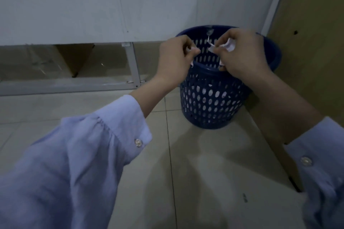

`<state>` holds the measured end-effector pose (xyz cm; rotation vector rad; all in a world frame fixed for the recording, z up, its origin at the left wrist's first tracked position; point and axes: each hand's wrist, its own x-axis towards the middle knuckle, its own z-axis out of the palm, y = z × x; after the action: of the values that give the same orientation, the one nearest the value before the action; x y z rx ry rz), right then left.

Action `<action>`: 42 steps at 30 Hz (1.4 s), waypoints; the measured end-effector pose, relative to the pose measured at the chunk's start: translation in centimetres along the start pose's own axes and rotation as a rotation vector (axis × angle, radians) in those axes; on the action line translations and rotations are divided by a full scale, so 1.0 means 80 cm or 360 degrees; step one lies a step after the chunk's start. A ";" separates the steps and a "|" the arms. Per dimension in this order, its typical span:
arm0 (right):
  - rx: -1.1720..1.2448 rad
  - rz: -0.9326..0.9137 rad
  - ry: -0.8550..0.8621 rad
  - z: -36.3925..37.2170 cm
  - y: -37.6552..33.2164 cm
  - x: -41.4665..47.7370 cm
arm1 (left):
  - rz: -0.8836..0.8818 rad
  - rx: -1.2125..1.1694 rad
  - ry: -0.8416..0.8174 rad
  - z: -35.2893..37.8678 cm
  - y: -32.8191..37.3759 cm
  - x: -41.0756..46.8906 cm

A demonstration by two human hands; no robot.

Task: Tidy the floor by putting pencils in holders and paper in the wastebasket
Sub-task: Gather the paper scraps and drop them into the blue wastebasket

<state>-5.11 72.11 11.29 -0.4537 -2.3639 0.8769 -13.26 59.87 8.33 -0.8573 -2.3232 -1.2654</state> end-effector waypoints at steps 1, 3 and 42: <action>-0.0012 0.0034 -0.0005 -0.002 0.009 0.007 | 0.0014 -0.0009 -0.0026 0.008 0.005 0.003; -0.0083 0.0066 -0.0027 -0.003 0.026 0.018 | 0.0024 -0.0015 -0.0075 0.023 0.011 0.010; -0.0241 -0.0909 -0.0888 0.204 -0.110 -0.115 | -0.0548 0.0396 -0.0542 -0.200 -0.178 -0.233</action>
<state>-8.98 53.33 3.46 0.4655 -2.8391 0.5987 -8.27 34.18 -2.55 -0.6476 -2.9244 -0.9754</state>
